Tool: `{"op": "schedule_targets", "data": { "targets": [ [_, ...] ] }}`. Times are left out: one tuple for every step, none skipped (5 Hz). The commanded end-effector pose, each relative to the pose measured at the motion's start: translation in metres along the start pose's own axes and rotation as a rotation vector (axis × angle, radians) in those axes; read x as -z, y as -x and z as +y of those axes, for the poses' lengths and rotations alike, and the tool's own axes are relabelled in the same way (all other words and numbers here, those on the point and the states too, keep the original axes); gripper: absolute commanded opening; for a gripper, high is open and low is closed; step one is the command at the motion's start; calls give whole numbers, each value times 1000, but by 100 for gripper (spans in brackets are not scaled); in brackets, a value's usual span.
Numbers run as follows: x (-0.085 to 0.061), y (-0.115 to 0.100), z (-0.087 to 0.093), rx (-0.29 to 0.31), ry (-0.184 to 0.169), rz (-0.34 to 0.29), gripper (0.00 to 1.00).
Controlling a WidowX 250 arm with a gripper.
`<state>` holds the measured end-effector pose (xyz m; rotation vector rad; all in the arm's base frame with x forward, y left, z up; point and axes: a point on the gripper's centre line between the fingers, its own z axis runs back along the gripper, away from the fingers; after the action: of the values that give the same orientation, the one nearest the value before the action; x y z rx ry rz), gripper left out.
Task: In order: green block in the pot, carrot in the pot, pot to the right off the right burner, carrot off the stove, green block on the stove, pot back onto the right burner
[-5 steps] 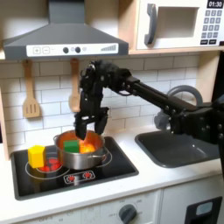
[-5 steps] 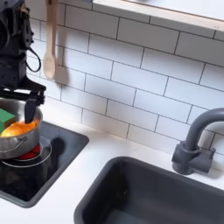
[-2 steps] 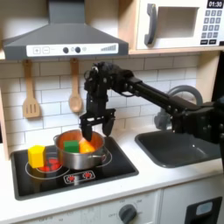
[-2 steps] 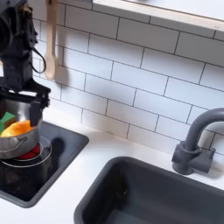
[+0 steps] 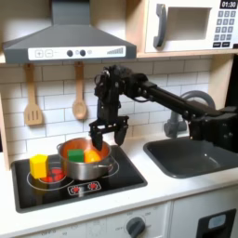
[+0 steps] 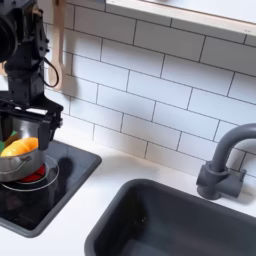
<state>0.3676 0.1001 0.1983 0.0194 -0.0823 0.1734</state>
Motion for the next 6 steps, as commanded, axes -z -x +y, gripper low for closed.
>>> {"op": "schedule_targets", "data": {
  "targets": [
    [12,-1,0,21,-15,17,100],
    [16,-3,-2,31,-15,14,100],
    [19,-8,-11,65,-17,9,100],
    [27,-11,-15,72,-20,31,100],
    [35,-12,-19,75,-21,55,100],
    [33,-12,-20,61,-23,53,0]
  ]
}}
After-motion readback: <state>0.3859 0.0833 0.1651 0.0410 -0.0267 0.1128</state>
